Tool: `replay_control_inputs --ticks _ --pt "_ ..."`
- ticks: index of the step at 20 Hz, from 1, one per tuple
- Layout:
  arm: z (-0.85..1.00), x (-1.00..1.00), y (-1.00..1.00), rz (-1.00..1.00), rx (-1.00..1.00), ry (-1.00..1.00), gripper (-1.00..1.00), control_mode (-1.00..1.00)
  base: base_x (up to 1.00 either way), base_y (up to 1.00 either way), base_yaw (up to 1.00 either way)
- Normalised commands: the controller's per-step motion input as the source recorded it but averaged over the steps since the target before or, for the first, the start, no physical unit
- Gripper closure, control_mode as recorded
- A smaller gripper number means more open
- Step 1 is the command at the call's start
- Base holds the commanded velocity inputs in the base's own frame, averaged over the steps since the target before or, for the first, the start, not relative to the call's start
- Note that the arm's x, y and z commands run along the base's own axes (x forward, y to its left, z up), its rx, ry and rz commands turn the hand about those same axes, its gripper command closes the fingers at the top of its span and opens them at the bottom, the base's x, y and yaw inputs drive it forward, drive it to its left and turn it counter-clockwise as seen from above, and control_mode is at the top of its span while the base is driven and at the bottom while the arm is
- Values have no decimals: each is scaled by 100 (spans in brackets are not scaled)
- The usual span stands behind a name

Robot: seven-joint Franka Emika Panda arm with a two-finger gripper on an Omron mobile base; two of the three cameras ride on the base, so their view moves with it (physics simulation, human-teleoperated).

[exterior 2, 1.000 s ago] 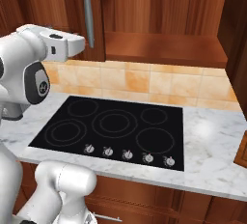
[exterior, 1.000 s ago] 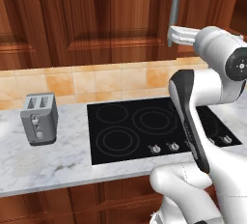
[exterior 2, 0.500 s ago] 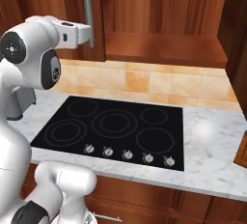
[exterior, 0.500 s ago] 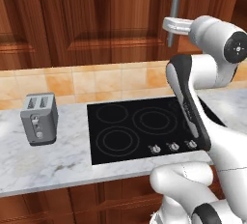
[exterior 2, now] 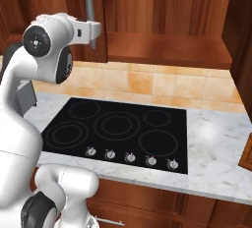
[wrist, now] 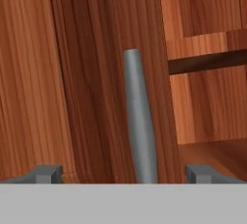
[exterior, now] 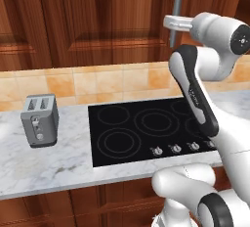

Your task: Open the cabinet, retrieve the rolling pin, and place it next to the meat on the cutting board to prepare for tenderizing.

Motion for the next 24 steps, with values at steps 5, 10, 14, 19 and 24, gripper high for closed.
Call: replay_control_inputs --ticks 5,10,14,19,24 --pt "0 30 -14 1 0 0 -100 -100 0 0 0" --pt "0 24 -11 0 0 0 -100 -100 0 0 0" --pt "0 26 -3 0 0 0 -100 -100 0 0 0" --pt "0 24 0 0 0 0 -100 -100 0 0 0" --pt "0 22 0 0 0 0 -100 -100 0 0 0"
